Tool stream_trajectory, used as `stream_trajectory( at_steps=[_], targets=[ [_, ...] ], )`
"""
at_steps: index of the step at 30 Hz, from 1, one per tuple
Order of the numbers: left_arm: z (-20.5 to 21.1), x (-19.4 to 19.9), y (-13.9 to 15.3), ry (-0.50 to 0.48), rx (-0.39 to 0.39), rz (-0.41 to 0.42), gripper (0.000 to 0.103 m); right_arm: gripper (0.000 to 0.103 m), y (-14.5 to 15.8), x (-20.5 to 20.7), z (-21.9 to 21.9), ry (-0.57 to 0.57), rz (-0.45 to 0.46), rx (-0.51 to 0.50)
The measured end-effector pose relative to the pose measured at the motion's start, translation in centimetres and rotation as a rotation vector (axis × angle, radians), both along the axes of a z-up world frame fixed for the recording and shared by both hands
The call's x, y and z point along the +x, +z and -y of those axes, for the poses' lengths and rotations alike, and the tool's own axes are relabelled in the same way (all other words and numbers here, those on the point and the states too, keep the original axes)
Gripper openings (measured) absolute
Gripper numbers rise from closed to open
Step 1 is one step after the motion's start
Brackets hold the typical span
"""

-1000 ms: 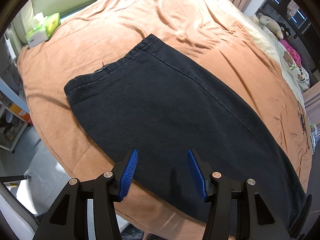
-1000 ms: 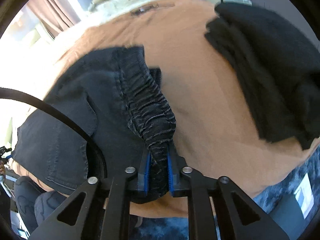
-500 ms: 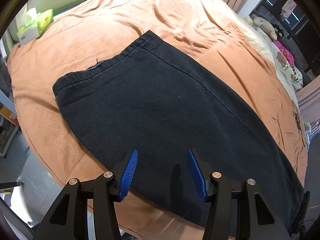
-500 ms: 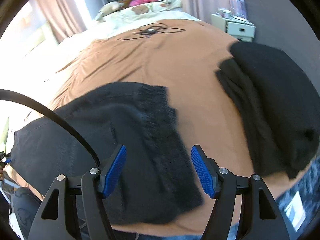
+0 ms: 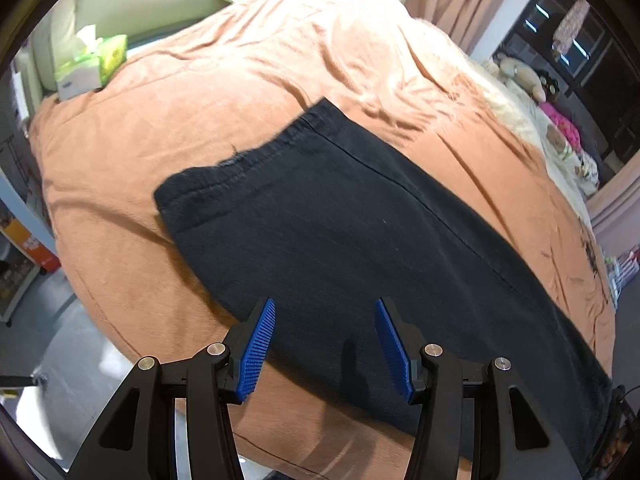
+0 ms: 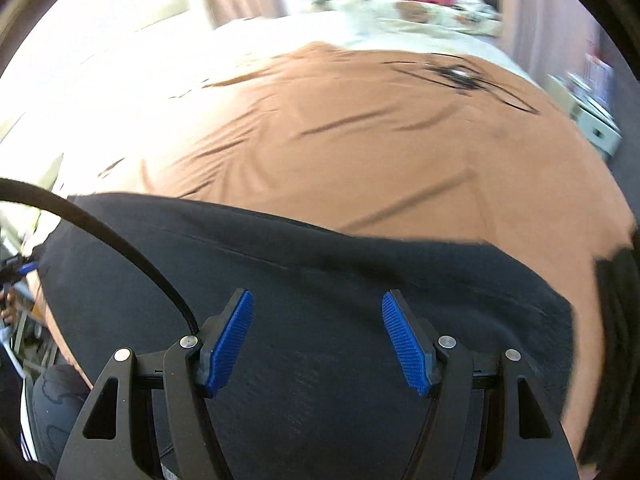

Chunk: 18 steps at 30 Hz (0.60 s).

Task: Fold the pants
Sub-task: 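Release the waistband and smooth the pants with the right tool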

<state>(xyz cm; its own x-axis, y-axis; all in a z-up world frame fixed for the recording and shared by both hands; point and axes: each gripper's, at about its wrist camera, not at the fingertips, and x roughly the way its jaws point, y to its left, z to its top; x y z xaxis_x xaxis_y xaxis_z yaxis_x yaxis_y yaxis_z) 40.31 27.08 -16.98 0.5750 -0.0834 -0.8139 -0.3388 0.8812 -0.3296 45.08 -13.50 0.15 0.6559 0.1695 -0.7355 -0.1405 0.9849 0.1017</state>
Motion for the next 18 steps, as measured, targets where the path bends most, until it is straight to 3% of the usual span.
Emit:
stream_trajectory(
  at_steps=[12,18],
  targets=[
    [-2.9,-2.9,-1.1,0.07,-0.075,0.006,0.055,0.066,-3.1,9.3,-12.0,0.28,-0.037,-0.078],
    [-3.4,-3.6,-1.7,0.091,-0.112,0.029,0.055,0.066,-3.5,13.9,-16.0,0.374,-0.038,-0.091]
  ],
)
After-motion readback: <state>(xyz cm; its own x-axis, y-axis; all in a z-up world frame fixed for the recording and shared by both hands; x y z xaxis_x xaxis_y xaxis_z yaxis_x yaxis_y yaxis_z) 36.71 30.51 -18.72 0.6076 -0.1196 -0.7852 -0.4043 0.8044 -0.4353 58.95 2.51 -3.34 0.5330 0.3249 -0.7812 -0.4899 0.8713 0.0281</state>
